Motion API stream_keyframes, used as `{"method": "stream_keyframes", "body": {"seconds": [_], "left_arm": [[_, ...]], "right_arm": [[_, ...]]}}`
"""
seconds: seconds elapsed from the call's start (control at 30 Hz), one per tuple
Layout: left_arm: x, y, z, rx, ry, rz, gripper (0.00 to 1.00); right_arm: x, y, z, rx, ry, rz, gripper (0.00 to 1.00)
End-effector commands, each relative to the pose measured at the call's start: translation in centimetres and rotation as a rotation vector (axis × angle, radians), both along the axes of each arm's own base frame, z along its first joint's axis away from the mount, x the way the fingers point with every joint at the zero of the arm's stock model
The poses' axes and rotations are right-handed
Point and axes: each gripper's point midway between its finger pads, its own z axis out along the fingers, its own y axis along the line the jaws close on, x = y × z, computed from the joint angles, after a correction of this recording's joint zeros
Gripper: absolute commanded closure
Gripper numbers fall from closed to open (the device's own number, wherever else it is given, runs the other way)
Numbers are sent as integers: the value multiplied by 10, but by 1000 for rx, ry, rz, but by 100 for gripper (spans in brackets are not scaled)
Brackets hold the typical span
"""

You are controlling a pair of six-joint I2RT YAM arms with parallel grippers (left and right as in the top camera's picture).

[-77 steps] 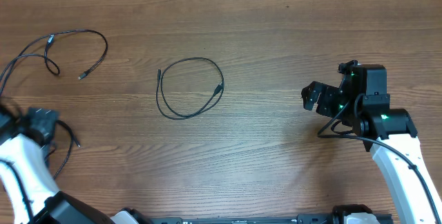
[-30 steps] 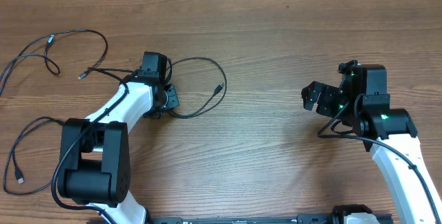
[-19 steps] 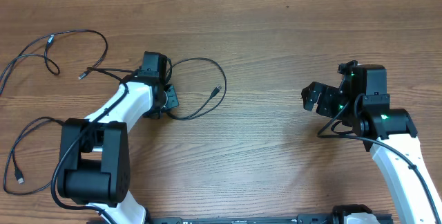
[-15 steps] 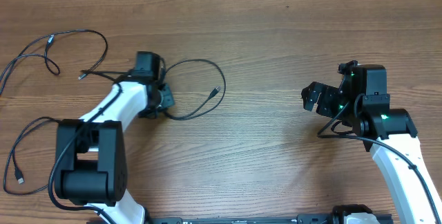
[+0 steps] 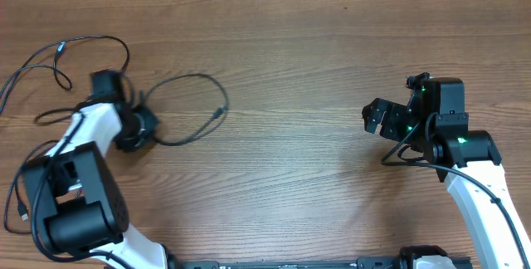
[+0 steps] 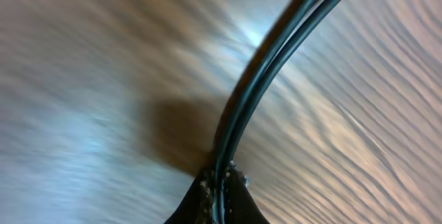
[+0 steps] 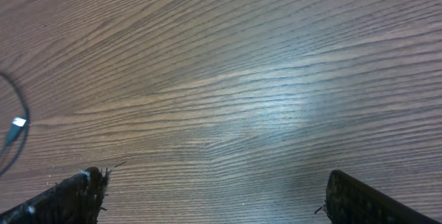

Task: Untangle cables
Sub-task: 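Drag the grasped cable leftward with the left gripper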

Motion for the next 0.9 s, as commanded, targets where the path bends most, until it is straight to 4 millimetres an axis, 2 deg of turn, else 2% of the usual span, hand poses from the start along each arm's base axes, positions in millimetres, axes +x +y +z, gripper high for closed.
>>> {"method": "stream_keyframes", "body": {"seconds": [0.0, 0.13, 0.33, 0.37, 0.5, 0.6, 0.63, 0.8, 0.87], "left_arm": [[-52, 71, -24, 143, 158, 295, 96], [-69, 98, -24, 127, 161, 445, 96], [-81, 113, -24, 101, 157, 541, 96], [-80, 113, -24, 77, 147, 549, 91], [-76, 108, -25, 56, 138, 496, 27], [-65, 100, -22, 2, 100, 406, 5], [-60, 98, -20, -14, 80, 372, 0], [-30, 90, 7, -98, -27, 255, 0], [-13, 87, 32, -131, -97, 200, 0]], "right_arm": [[-1, 0, -3, 5, 8, 1, 0], [-1, 0, -3, 4, 8, 1, 0], [-1, 0, -3, 5, 6, 1, 0], [-1, 0, -3, 5, 6, 1, 0], [-1, 0, -3, 4, 5, 1, 0], [-1, 0, -3, 4, 5, 1, 0], [-1, 0, -3, 4, 5, 1, 0], [-1, 0, -3, 4, 6, 1, 0], [-1, 0, -3, 4, 5, 1, 0]]}}
